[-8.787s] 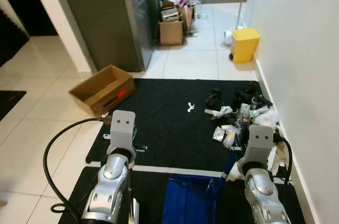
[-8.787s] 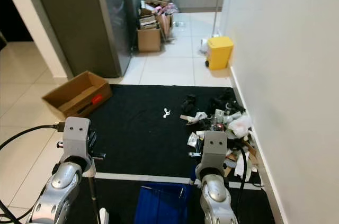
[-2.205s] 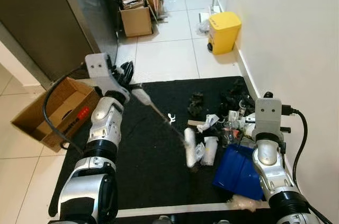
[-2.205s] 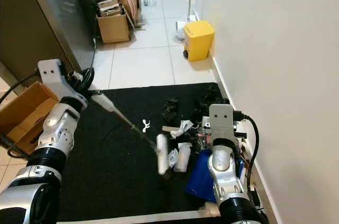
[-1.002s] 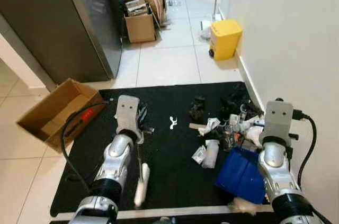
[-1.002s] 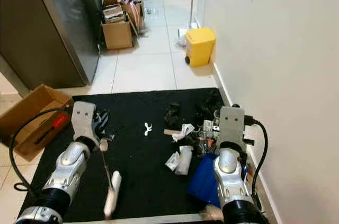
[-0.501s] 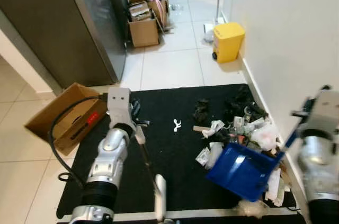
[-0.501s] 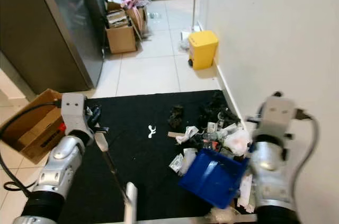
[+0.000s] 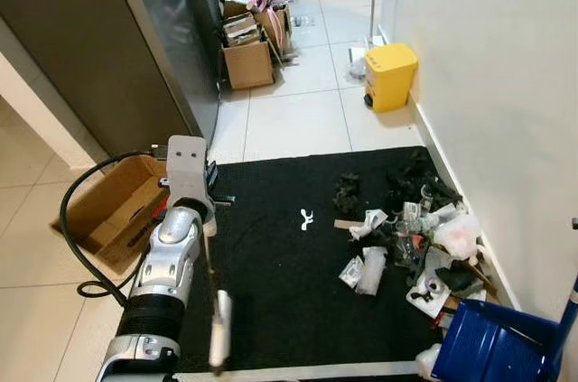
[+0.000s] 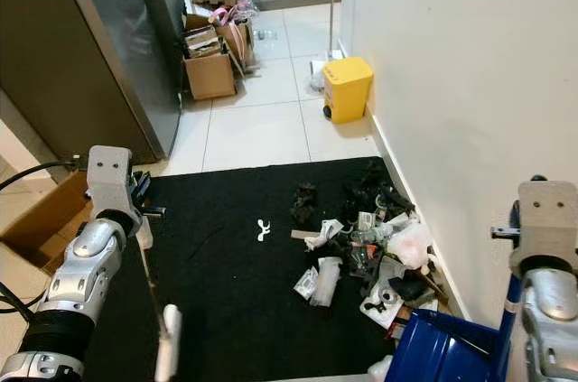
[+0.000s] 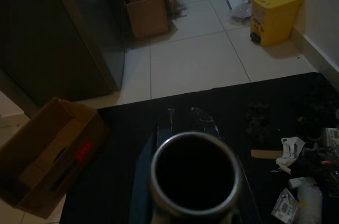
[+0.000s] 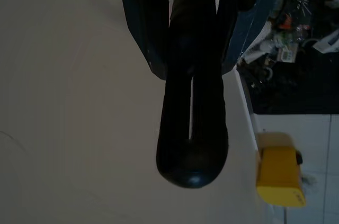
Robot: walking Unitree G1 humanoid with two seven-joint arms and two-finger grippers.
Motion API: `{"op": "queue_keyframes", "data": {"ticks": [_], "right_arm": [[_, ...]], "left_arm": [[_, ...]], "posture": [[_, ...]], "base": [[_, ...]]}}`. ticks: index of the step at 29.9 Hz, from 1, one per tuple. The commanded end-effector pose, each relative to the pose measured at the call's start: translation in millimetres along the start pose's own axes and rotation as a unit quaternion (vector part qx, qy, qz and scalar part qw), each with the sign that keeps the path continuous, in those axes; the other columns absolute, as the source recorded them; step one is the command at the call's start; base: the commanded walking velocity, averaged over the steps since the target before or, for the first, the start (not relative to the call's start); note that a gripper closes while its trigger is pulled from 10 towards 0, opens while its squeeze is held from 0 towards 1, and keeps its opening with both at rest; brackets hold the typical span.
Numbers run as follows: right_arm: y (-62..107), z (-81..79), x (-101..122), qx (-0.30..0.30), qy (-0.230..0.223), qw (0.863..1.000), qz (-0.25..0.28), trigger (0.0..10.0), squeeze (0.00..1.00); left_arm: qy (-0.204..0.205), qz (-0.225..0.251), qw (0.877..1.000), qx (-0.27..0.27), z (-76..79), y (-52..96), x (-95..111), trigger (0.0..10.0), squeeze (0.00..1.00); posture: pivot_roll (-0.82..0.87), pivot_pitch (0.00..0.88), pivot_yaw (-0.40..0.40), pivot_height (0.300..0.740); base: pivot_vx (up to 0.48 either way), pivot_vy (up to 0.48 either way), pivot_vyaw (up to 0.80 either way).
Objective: Sweep floor
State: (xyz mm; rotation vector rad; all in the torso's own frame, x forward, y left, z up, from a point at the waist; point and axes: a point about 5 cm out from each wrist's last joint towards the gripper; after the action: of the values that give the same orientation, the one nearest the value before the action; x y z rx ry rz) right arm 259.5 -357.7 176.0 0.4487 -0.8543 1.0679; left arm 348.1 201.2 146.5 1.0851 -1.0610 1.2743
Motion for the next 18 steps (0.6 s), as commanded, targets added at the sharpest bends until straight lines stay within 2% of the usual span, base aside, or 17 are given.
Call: {"op": "queue_keyframes", "data": {"ticks": [1,4,5,7,8,9,10,12,13,14,18], "right_arm": [[1.7,21.9,-5,-0.013,0.044,0.999,-0.016,10.0,0.0],[3.1,25.1,-12,0.028,0.068,0.997,-0.035,10.0,0.0],[6.1,24.9,-20,0.07,0.08,0.993,-0.056,10.0,0.0],[7.8,25.1,-22,0.089,0.069,0.992,-0.062,10.0,0.0],[8.2,30.0,-23,0.091,0.048,0.992,-0.067,10.0,0.0],[8.2,30.0,-23,0.091,0.048,0.992,-0.067,10.0,0.0],[6.2,42.0,-24,0.072,0.024,0.995,-0.07,10.0,0.0],[6.2,42.0,-24,0.072,0.024,0.995,-0.07,10.0,0.0],[5.2,58.7,-28,0.056,-0.01,0.995,-0.077,10.0,0.0],[5.4,64.1,-31,0.054,-0.02,0.995,-0.08,10.0,0.0],[8.4,74.6,-36,0.056,-0.017,0.995,-0.083,10.0,0.0]], "left_arm": [[-0.026,0.011,1.0,0.015,-11.3,0.0,10,10.0,0.0],[-0.03,0.008,0.999,0.016,-12.0,0.8,9,10.0,0.0],[-0.033,0.005,0.999,0.017,-11.8,1.7,8,10.0,0.0],[-0.035,0.005,0.999,0.016,-11.6,2.1,7,10.0,0.0],[-0.036,0.004,0.999,0.015,-11.1,2.7,6,10.0,0.0],[-0.036,0.004,0.999,0.015,-11.1,2.7,6,10.0,0.0],[-0.04,0.003,0.999,0.014,-10.9,3.6,6,10.0,0.0],[-0.04,0.003,0.999,0.014,-10.9,3.6,6,10.0,0.0],[-0.042,0.0,0.999,0.014,-11.4,4.9,4,10.0,0.0],[-0.042,-0.001,0.999,0.014,-11.6,5.3,4,10.0,0.0],[-0.043,-0.002,0.999,0.014,-12.4,6.3,3,10.0,0.0]], "posture": [[-0.07,0.114,0.126,0.74],[-0.07,0.114,0.126,0.74],[-0.07,0.122,0.126,0.74],[-0.06,0.13,0.126,0.74],[-0.06,0.13,0.126,0.74],[-0.06,0.13,0.126,0.74],[-0.06,0.138,0.124,0.74],[-0.06,0.138,0.124,0.74],[-0.06,0.141,0.124,0.74],[-0.06,0.141,0.124,0.74],[-0.05,0.147,0.122,0.74]], "base": [[0.0,0.0,0.0],[0.0,0.0,0.0],[0.0,0.0,0.0],[0.0,0.0,0.0],[0.0,0.0,0.0],[0.0,0.0,0.0],[0.0,0.0,0.0],[0.0,0.0,0.0],[0.0,0.0,0.0],[0.0,0.0,0.0],[0.0,0.0,0.0]]}}
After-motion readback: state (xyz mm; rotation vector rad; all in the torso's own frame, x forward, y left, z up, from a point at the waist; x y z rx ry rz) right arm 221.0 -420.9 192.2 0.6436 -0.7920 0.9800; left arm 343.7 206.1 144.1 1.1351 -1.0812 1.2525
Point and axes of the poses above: a point about 5 cm out from each wrist's last joint towards the gripper, its own y axis pointing back from the gripper into the wrist, its own x axis along the axis of the wrist's last joint, z = x × y, and after that the axes turned 15 degrees about y, right-handed
